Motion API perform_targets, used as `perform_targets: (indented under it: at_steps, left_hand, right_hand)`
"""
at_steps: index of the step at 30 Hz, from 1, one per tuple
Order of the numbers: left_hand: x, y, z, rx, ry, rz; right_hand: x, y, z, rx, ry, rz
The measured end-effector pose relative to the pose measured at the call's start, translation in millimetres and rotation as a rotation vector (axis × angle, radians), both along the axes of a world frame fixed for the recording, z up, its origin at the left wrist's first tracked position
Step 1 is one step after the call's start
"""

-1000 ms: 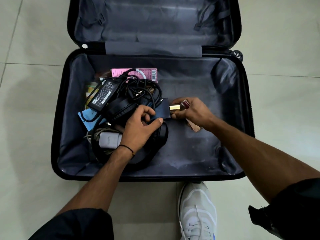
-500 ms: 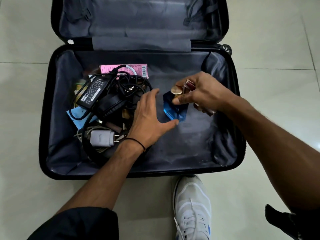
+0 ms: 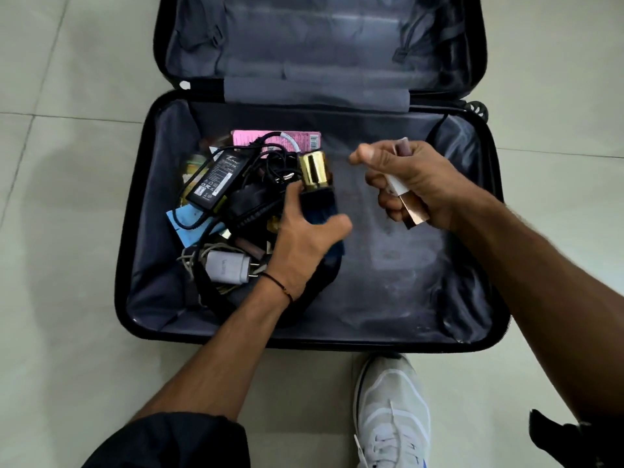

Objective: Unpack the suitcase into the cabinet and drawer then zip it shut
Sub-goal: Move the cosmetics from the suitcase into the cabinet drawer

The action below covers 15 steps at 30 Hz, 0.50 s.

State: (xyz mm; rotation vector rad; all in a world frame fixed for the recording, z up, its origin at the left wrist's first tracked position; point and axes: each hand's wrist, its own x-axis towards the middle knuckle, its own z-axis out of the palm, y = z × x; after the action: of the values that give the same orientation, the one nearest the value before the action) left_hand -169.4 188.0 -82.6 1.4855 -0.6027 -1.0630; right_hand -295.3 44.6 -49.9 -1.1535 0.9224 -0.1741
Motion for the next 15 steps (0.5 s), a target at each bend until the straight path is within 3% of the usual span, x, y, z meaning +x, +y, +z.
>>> perform_targets:
  at_steps: [5, 9, 11, 15]
  left_hand:
    - [32, 12, 7, -0.022, 0.22, 0.2]
    - [50, 22, 27, -0.069, 0.199, 0.233]
    - [65, 25, 34, -0.074, 0.155, 0.334]
    - [106, 34, 33, 0.031, -0.031, 0.456]
  right_hand:
    - [24, 11, -26, 0.002, 0.035, -0.099]
    - [61, 18, -29, -0.325, 0.061, 0.005]
    - [85, 17, -27, -0.528, 0.078, 0.18]
    - [123, 21, -24, -0.926, 0.161, 0.759]
